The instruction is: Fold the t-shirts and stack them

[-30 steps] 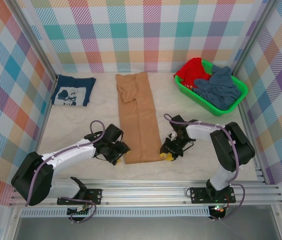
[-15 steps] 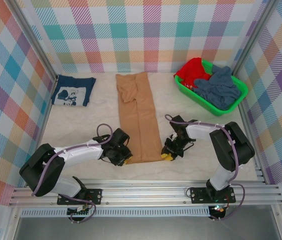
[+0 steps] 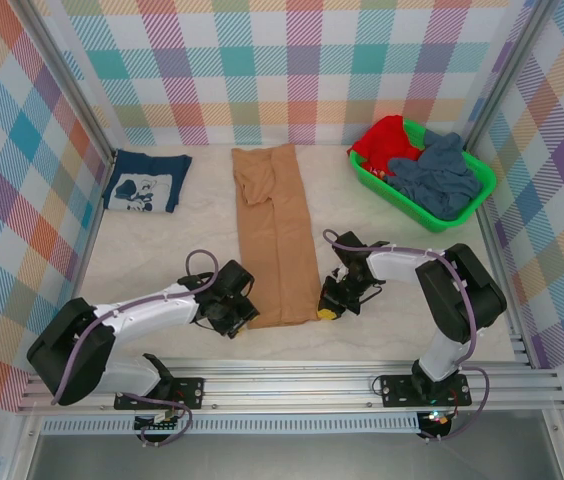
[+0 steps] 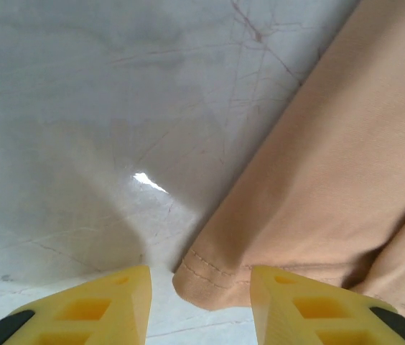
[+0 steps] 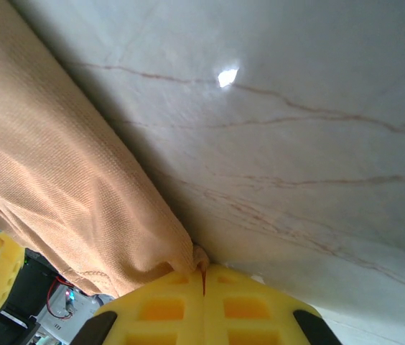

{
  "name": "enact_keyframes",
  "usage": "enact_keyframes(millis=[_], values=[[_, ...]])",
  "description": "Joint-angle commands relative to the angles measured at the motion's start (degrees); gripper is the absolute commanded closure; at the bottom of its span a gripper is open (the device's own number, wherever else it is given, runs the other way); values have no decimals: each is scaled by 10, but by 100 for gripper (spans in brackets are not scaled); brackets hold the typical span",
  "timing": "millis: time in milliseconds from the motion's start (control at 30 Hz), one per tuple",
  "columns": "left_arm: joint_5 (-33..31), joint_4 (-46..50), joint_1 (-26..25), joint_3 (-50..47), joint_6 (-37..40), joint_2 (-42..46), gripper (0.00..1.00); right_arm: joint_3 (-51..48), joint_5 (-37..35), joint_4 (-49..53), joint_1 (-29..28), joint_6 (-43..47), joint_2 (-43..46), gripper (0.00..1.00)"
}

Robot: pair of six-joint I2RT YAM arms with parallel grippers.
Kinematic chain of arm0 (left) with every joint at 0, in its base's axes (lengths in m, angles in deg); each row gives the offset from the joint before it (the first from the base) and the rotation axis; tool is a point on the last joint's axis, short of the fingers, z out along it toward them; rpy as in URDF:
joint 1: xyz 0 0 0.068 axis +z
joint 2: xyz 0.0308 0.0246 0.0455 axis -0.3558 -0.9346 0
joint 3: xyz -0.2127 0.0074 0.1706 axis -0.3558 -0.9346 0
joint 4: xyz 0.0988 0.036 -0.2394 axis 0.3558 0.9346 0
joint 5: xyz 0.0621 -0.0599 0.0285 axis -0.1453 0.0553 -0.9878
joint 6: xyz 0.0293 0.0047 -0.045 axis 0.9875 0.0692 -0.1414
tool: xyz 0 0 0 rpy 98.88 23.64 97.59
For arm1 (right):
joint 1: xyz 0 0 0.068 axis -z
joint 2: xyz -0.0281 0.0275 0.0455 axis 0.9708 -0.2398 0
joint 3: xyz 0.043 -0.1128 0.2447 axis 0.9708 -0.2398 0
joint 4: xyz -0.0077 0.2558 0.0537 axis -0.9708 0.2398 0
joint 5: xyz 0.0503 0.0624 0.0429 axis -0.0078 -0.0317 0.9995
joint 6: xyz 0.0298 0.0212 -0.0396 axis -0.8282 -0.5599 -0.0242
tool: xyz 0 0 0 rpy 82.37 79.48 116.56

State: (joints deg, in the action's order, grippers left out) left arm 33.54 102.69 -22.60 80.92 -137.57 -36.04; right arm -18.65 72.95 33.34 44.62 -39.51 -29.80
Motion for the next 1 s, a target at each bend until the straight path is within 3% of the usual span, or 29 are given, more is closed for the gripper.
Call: enact_keyframes(millis=[0,200,333,433,567,733,967], values=[[3,17,-14,8,-4,-13,59,-1,-13,8,-3,-1,5,100],[7,-38,-14,1,-17,-35,66,-5,-13,11,-3,0,9,100],[-5,-65,-19,8,-21,-53,82,-9,-14,14,-4,4,12,100],[-17,-43,-22,26,-9,-48,100,-5,-22,31,-4,18,22,100],[-8,47,-30,52,28,-19,100,5,-24,78,-9,51,54,100],[14,93,-35,21,27,57,100,11,13,146,-41,74,92,100],[-36,107,-31,39,6,124,100,49,14,163,-43,37,130,100]])
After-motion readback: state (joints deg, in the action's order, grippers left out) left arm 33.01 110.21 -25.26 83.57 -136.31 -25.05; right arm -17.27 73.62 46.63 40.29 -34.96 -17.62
